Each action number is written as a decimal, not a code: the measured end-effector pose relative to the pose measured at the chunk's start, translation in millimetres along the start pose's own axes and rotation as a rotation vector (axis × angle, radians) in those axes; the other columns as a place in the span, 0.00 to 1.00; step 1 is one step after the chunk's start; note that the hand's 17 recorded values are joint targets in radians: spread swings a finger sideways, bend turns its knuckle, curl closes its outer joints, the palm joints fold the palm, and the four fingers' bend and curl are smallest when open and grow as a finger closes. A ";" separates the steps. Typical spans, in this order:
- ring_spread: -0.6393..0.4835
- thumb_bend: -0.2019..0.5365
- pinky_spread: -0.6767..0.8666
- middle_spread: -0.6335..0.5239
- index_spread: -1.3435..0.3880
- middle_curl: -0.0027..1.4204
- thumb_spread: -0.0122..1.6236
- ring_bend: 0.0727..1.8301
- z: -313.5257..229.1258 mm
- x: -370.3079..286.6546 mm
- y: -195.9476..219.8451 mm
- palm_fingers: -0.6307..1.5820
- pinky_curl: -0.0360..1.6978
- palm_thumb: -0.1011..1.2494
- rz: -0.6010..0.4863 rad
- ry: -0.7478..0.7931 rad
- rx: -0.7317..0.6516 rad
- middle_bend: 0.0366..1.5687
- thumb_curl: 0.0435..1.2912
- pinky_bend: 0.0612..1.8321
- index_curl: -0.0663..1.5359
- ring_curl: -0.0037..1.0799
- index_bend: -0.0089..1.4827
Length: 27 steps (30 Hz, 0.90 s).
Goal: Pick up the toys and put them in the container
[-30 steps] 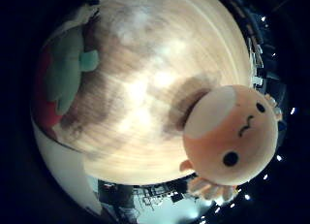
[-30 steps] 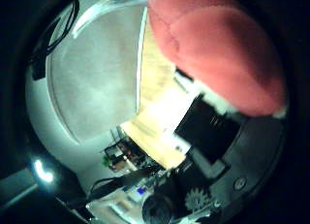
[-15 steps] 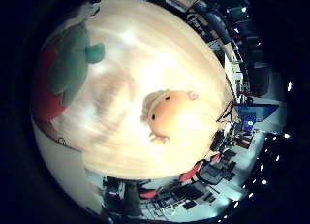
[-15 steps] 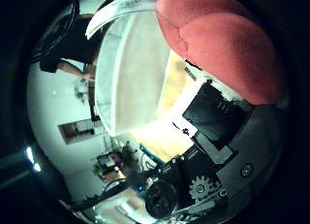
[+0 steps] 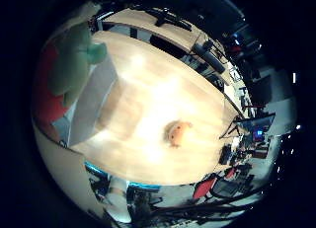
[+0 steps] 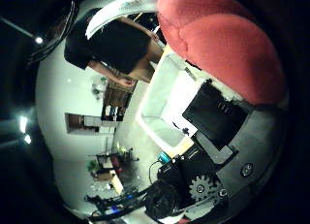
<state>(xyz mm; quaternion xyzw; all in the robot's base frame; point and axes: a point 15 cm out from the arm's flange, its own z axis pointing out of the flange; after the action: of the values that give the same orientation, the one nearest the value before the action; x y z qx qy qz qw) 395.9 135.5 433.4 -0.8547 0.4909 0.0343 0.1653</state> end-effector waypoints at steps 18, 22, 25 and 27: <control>0.27 0.25 0.11 0.17 0.44 0.49 0.55 0.63 61.2 -111.5 -23.4 0.82 0.29 0.91 -0.216 -0.026 -0.093 0.47 0.29 0.65 0.50 0.46 0.23; 0.27 0.25 0.11 0.17 0.43 0.49 0.55 0.63 64.1 -112.8 -23.5 0.82 0.29 0.91 -0.225 -0.020 -0.100 0.47 0.28 0.65 0.51 0.46 0.22; 0.27 0.25 0.11 0.17 0.43 0.49 0.55 0.63 64.3 -112.3 -21.8 0.82 0.29 0.91 -0.228 -0.018 -0.105 0.47 0.28 0.65 0.52 0.46 0.21; 0.27 0.25 0.10 0.17 0.43 0.49 0.55 0.63 64.9 -109.4 -21.5 0.81 0.29 0.91 -0.236 -0.006 -0.110 0.46 0.28 0.65 0.52 0.46 0.20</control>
<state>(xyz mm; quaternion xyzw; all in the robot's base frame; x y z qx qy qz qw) 364.4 256.6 401.7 -0.9141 0.3840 0.0439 0.1226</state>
